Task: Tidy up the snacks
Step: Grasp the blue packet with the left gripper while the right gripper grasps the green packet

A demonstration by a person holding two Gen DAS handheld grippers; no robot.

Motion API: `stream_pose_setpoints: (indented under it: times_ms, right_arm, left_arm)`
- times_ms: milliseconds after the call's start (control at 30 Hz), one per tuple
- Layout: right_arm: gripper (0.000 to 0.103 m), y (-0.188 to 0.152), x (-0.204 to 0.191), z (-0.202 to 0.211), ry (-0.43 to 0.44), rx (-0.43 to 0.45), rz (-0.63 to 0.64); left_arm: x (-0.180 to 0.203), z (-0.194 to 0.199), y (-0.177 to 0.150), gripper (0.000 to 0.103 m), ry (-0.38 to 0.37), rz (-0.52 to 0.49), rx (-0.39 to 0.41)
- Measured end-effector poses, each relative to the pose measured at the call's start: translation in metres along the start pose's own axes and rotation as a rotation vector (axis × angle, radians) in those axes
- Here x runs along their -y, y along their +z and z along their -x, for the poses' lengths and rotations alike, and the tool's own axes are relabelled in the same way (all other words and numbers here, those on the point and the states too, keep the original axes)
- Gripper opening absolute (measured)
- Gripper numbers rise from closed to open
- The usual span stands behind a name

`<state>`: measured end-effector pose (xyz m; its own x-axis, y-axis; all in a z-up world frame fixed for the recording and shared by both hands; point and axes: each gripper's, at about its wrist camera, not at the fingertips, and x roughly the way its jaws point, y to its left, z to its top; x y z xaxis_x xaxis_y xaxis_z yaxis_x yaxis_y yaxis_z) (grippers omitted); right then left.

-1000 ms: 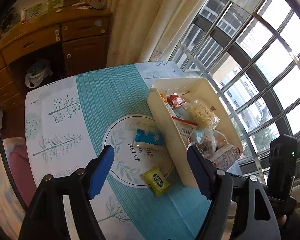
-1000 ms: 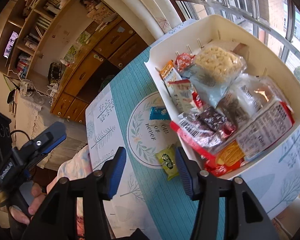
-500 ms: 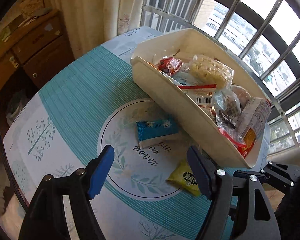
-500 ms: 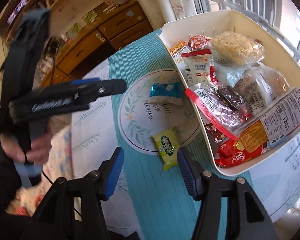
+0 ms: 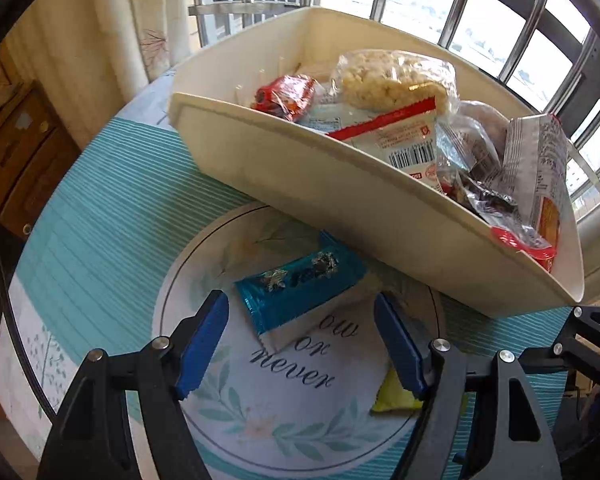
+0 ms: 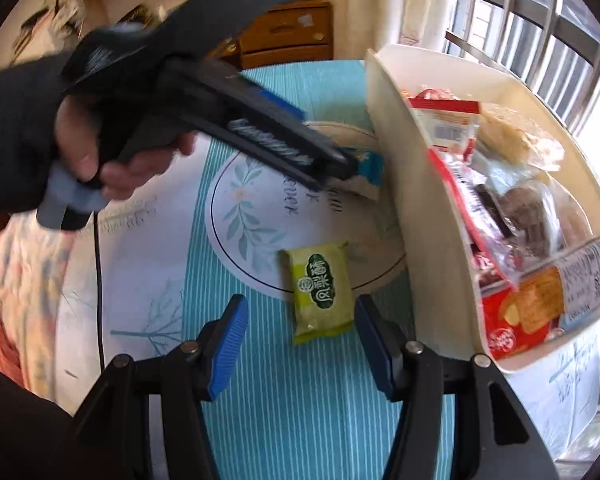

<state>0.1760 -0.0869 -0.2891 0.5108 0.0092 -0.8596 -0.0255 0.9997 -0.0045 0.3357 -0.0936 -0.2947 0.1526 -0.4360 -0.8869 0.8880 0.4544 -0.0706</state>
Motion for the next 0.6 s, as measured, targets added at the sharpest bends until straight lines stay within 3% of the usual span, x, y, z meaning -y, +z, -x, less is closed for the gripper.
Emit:
stream_pose_setpoints:
  times_ms: [200,433,600]
  right_arm:
    - [0.056,0.0,-0.004,-0.01,-0.014,-0.003,0.006]
    - [0.056,0.0,-0.002,-0.022,-0.033,-0.009,0.02]
    - [0.056,-0.001,-0.004,-0.026,-0.029,-0.006,0.024]
  left_arm:
    - [0.002,-0.025,0.004,0.074,-0.018,-0.057,-0.029]
    - [-0.004,-0.038,0.014,0.074,-0.035,-0.041,-0.016]
    - [-0.006,-0.044,0.02,0.067,-0.028,-0.038,-0.006]
